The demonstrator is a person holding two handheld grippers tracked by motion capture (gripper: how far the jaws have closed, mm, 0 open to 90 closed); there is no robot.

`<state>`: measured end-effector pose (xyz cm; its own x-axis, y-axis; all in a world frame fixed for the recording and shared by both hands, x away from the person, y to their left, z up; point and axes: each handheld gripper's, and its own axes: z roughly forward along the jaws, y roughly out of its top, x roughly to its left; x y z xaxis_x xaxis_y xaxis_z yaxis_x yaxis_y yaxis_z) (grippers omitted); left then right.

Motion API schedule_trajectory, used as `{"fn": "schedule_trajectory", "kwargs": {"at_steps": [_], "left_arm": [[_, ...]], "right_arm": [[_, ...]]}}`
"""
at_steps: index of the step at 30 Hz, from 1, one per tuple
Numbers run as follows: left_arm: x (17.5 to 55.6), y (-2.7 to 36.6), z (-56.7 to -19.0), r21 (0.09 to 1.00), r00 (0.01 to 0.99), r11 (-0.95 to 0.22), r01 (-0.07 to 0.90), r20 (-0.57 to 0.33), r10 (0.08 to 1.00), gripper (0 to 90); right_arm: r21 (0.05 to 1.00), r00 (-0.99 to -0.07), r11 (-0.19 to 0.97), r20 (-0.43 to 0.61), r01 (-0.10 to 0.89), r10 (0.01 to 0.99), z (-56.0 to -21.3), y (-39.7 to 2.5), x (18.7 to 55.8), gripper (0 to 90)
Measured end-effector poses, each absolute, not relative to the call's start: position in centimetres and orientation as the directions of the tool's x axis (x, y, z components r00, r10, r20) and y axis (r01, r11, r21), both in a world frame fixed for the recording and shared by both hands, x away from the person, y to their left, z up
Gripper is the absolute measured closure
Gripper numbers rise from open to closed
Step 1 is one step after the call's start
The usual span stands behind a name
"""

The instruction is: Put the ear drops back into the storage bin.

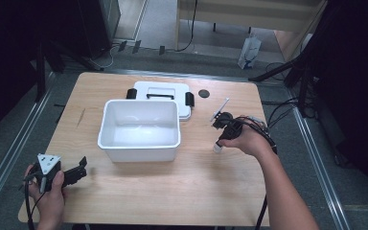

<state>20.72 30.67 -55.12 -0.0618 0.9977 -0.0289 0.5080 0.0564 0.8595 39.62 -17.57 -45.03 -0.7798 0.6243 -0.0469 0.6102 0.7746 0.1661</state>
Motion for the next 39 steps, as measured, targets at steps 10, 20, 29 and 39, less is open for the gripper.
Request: {"fn": "schedule_trajectory", "kwargs": {"at_steps": [10,20,29,39], "left_arm": [[20.7,30.6,-55.1,0.861,-0.063,0.055,0.506,-0.026,0.998,0.2],[20.7,30.6,-55.1,0.861,-0.064,0.054,0.507,-0.025,0.998,0.2],[20.7,30.6,-55.1,0.861,-0.063,0.054,0.505,-0.025,0.998,0.2],[20.7,30.6,-55.1,0.861,-0.062,0.054,0.506,-0.026,0.998,0.2]], "right_arm": [[0.169,-0.785,0.777,-0.033,0.606,0.619,-45.2,-17.6,39.6,72.2],[0.168,-0.807,0.801,-0.049,0.574,0.588,-44.3,-17.5,39.4,72.4],[0.194,-0.824,0.817,-0.065,0.543,0.563,-41.7,-16.3,39.3,72.3],[0.22,-0.839,0.828,-0.071,0.515,0.54,-38.9,-14.5,39.7,72.4]]}}
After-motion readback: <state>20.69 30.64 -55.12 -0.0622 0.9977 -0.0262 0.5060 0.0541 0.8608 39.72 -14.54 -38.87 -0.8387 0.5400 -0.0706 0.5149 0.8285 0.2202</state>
